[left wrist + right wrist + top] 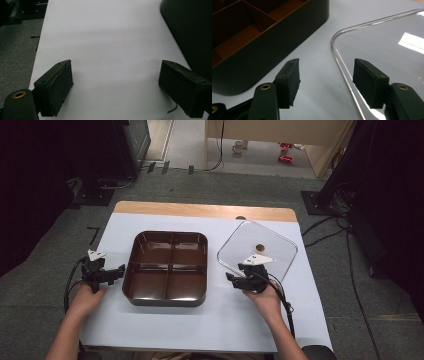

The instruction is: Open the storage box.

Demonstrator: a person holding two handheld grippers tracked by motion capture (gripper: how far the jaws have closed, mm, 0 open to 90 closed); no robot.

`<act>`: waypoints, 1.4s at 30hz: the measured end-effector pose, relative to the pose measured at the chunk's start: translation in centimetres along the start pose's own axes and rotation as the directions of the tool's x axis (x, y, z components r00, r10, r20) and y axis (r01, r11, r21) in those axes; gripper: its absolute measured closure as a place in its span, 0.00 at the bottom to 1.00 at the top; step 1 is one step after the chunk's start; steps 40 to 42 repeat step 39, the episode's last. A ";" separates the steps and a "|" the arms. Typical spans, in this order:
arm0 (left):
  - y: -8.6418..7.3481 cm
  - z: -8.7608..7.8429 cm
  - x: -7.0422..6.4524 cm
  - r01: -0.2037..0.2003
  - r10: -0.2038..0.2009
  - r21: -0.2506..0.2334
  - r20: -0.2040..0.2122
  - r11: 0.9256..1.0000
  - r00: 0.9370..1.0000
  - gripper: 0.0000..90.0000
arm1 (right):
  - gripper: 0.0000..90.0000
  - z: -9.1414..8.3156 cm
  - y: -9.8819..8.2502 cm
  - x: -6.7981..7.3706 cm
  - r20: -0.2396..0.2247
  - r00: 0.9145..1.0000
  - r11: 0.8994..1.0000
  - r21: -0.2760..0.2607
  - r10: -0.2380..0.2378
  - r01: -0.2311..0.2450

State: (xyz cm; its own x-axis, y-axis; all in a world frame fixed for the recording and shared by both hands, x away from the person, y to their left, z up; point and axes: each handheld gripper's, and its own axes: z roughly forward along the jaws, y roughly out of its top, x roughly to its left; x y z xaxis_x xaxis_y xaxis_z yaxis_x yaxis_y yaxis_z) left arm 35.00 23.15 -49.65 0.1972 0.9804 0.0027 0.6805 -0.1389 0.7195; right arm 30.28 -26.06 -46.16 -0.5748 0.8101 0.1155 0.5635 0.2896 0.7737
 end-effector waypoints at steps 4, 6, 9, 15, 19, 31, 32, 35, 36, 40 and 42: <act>0.0 0.0 0.0 0.000 0.000 0.001 0.000 1.000 1.000 0.13 | 0.42 1.0 -0.4 0.9 0.003 1.000 1.000 -0.005 -0.008 0.008; 0.0 0.0 0.0 0.000 0.000 0.000 0.000 1.000 1.000 0.13 | 0.42 1.6 -0.7 1.4 0.003 1.000 1.000 0.001 -0.002 0.002; 0.0 0.0 0.0 0.000 0.000 0.000 0.000 1.000 1.000 0.13 | 0.42 2.4 -1.2 1.9 0.000 1.000 1.000 0.014 0.000 0.000; 0.0 0.0 0.0 0.002 -0.002 -0.001 0.000 1.000 1.000 0.13 | 0.42 3.7 -1.9 2.4 -0.003 1.000 0.999 0.046 -0.024 0.024; 0.0 0.0 0.0 0.002 -0.002 -0.001 0.001 1.000 1.000 0.13 | 0.43 4.0 -2.3 2.5 0.011 0.999 0.999 0.026 -0.040 0.040; 0.0 0.0 0.0 0.001 -0.001 0.000 0.000 1.000 1.000 0.13 | 0.40 4.1 -2.4 2.9 0.034 0.996 0.996 0.037 -0.082 0.081; 0.0 0.0 0.0 0.001 -0.001 0.000 0.000 1.000 1.000 0.13 | 0.40 4.1 -2.4 3.0 0.034 0.996 0.996 0.038 -0.082 0.081; 0.0 0.0 0.0 0.001 -0.001 -0.001 0.000 1.000 1.000 0.13 | 0.40 4.1 -2.4 3.0 0.034 0.996 0.996 0.038 -0.082 0.080; 0.0 0.0 0.0 0.001 -0.001 -0.001 0.000 1.000 1.000 0.13 | 0.40 4.1 -2.4 3.0 0.034 0.996 0.996 0.038 -0.082 0.081; 0.0 0.0 0.0 0.002 -0.002 -0.001 0.000 1.000 1.000 0.13 | 0.39 4.1 -2.4 3.0 0.032 0.996 0.996 0.037 -0.083 0.081; 0.0 0.0 0.0 0.002 -0.002 -0.001 0.000 1.000 1.000 0.13 | 0.39 4.1 -2.4 3.0 0.032 0.996 0.996 0.037 -0.083 0.081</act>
